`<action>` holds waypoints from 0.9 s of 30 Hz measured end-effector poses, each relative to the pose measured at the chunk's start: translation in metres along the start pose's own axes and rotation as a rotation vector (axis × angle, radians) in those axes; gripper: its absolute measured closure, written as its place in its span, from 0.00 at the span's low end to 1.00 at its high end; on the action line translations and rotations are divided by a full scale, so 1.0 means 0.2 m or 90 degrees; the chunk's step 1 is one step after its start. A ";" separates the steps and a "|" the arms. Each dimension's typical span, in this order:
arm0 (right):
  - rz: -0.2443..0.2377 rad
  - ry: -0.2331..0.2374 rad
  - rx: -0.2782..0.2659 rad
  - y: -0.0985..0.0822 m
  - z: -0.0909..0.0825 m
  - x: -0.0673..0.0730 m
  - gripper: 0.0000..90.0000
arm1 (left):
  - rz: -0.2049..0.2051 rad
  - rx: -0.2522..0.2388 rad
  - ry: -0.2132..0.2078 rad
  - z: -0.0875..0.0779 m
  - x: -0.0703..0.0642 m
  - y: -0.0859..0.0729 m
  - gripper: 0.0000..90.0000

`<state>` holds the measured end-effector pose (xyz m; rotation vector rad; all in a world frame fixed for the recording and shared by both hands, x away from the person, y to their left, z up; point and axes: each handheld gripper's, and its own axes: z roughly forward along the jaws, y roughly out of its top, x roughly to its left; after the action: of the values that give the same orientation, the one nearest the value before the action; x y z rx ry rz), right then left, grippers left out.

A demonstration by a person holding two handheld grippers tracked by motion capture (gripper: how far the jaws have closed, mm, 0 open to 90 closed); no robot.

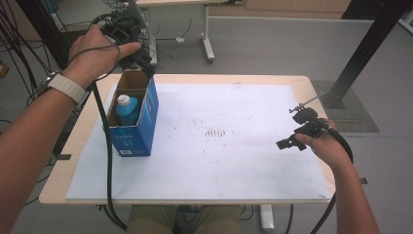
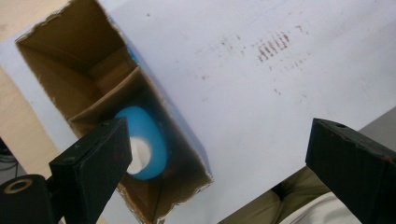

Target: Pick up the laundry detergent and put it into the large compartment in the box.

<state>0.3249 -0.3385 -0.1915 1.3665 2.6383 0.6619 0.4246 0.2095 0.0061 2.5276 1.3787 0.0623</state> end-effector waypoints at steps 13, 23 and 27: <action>0.011 -0.002 -0.005 -0.03 -0.02 0.00 0.09 | 0.109 0.008 -0.032 0.09 -0.09 0.12 0.08; 0.021 -0.002 -0.010 -0.04 -0.02 -0.01 0.08 | 0.186 0.014 -0.068 0.16 -0.14 0.19 0.07; 0.024 -0.003 -0.010 -0.05 -0.02 -0.01 0.08 | 0.222 0.019 -0.089 0.21 -0.16 0.22 0.06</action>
<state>0.3171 -0.3457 -0.1910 1.4147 2.6031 0.6817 0.4504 0.1520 -0.0202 2.7102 0.8849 -0.0686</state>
